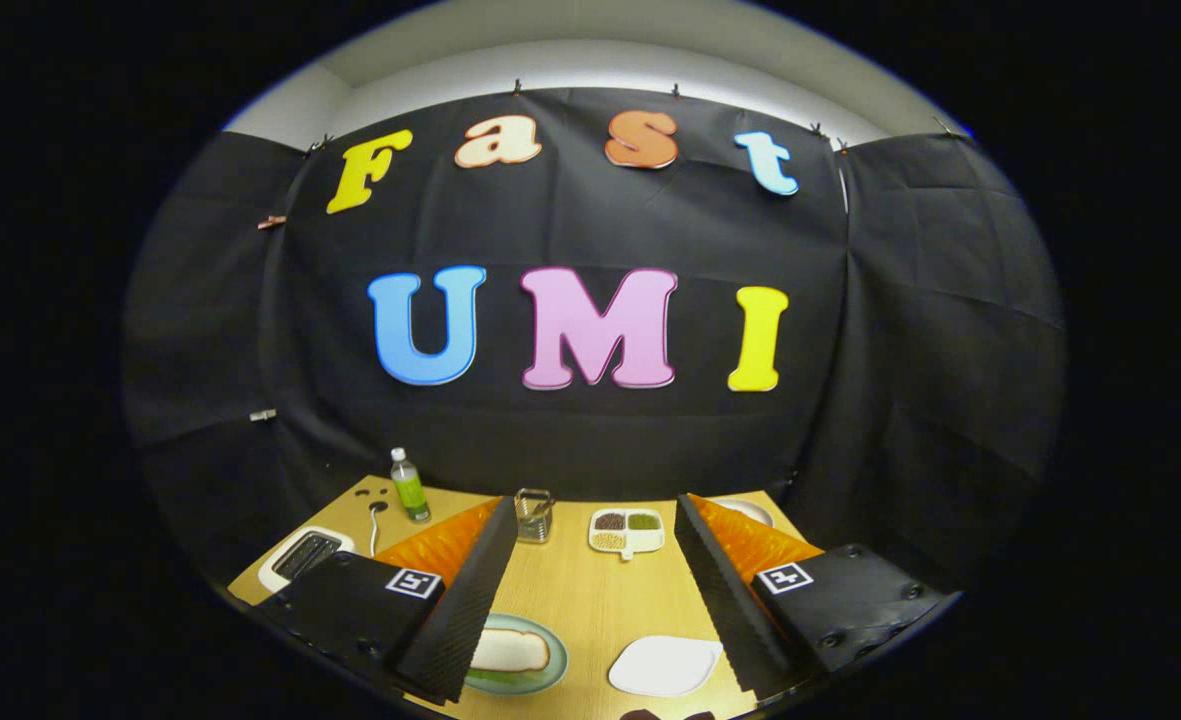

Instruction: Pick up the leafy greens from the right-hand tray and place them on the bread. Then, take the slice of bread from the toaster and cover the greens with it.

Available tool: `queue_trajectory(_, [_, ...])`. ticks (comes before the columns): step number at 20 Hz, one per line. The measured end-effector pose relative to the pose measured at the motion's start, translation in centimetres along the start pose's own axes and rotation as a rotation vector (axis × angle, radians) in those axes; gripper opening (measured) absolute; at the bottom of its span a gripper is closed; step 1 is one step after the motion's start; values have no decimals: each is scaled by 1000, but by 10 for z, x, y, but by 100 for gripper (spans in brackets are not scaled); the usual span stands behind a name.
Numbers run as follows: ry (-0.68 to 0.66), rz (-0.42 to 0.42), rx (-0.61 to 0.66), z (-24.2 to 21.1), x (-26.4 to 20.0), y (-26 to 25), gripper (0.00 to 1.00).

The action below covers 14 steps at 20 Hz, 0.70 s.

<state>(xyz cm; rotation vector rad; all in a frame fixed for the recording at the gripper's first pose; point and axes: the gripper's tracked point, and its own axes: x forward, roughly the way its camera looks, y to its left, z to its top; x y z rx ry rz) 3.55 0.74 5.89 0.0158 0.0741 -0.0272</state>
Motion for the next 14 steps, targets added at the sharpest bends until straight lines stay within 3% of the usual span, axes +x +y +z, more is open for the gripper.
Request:
queue_trajectory(5, [-31, -23, 16, 10, -4, -36, 98])
queue_trajectory(14, [35, 75, 32, -14, 11, -52, 99])
